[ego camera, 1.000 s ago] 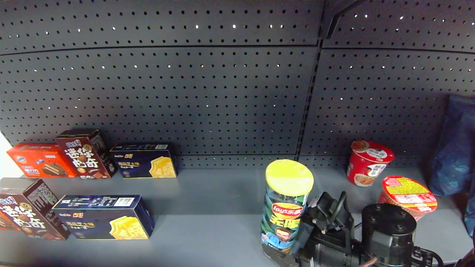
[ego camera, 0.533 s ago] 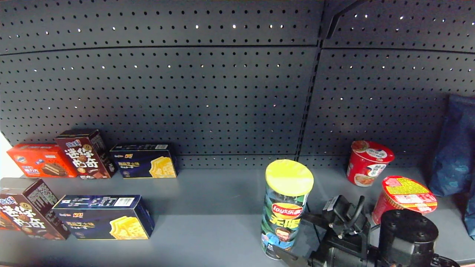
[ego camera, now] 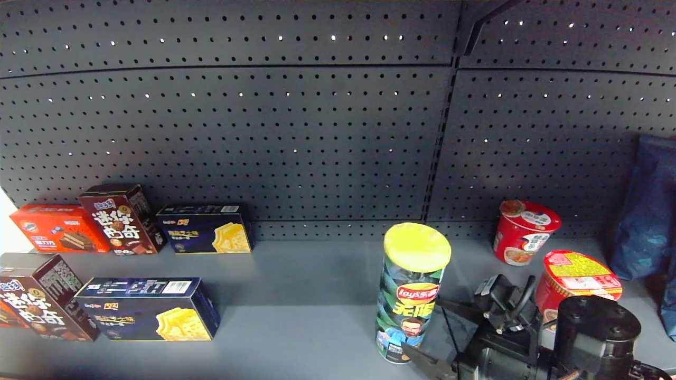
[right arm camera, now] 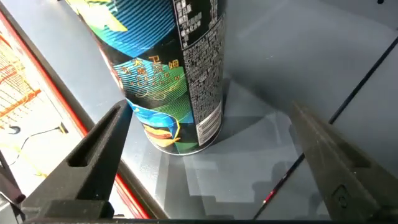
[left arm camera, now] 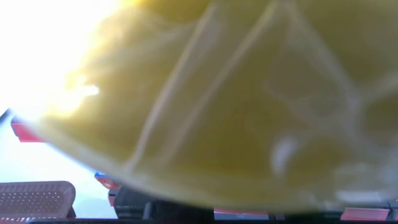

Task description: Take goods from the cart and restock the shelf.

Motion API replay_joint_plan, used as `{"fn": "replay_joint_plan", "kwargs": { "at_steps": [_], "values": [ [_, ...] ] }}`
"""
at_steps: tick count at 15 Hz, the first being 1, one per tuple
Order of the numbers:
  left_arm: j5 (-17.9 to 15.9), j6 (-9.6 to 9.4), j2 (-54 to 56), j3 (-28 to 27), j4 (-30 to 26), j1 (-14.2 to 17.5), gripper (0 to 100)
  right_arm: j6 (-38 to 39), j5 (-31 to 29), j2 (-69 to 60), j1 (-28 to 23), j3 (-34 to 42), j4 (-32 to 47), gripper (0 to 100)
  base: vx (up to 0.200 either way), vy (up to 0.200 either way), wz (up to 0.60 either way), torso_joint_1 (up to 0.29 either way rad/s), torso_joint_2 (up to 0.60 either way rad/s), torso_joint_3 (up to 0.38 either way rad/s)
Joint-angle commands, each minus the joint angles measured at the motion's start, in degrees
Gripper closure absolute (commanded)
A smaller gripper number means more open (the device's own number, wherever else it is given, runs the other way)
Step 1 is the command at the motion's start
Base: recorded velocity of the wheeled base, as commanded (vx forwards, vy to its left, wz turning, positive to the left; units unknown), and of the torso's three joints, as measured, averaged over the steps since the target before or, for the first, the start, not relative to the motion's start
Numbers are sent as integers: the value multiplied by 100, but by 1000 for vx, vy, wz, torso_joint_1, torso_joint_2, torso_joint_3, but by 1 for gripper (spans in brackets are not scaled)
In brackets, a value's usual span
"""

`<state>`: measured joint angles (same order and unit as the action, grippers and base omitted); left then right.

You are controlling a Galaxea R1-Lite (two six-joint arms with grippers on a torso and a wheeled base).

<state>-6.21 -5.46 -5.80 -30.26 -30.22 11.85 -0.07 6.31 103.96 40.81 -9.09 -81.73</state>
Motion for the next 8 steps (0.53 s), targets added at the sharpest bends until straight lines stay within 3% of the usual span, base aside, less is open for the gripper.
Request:
{"fn": "replay_joint_plan", "kwargs": {
  "at_steps": [1,5,8],
  "values": [
    [-4,1,-9,11,-1,2,100,-1,1,-60,76,31,-10,0,0,0,0,0,0,0],
    [5,10,-9,37,-1,2,100,-10,19,-842,533,496,-1,0,0,0,0,0,0,0],
    [5,1,-9,152,-1,2,100,-239,19,-1546,392,470,69,0,0,0,0,0,0,0]
  ]
}}
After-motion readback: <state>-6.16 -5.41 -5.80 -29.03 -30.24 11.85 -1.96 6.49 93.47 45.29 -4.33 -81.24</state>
